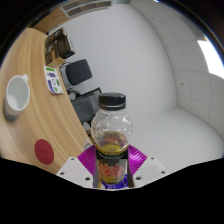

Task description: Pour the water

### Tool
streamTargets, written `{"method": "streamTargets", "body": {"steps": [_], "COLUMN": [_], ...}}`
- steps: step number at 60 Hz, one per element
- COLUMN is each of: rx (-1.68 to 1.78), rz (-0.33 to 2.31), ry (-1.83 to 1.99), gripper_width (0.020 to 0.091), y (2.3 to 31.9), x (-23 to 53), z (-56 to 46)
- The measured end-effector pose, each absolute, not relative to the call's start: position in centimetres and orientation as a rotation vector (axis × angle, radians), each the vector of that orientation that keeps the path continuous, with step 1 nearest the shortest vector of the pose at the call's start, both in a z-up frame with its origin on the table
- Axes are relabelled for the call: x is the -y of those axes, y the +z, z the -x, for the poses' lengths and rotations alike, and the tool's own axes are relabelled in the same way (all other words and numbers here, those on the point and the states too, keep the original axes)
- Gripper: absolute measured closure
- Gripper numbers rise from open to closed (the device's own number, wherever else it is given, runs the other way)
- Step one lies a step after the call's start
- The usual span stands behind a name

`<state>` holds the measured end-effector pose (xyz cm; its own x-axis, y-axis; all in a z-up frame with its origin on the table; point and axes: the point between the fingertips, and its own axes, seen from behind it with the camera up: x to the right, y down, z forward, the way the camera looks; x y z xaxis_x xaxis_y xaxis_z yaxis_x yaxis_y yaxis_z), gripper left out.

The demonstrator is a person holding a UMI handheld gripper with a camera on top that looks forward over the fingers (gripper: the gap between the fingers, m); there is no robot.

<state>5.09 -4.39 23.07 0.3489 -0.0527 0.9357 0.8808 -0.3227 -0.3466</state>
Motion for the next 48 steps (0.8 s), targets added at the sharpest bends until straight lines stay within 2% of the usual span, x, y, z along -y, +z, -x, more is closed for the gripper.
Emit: {"method": "streamTargets", "body": {"steps": [5,14,28,38,48], "rx": [0.956,1.302,1.615,1.681,1.531], "rz": [1.499,1.347,1.130,1.125,1.303], "ry": [-1.326,-1.589,-1.781,-1.776,-1.622], "gripper_width": [0.0711,0.0712,0.0714,0.0713,0.0712], "y": [22.7,19.9,17.9,17.0,17.1], "x": [4.8,5.1,4.7,4.6,4.7], "z": [-1.1,2.6,5.7,6.2,5.1]}}
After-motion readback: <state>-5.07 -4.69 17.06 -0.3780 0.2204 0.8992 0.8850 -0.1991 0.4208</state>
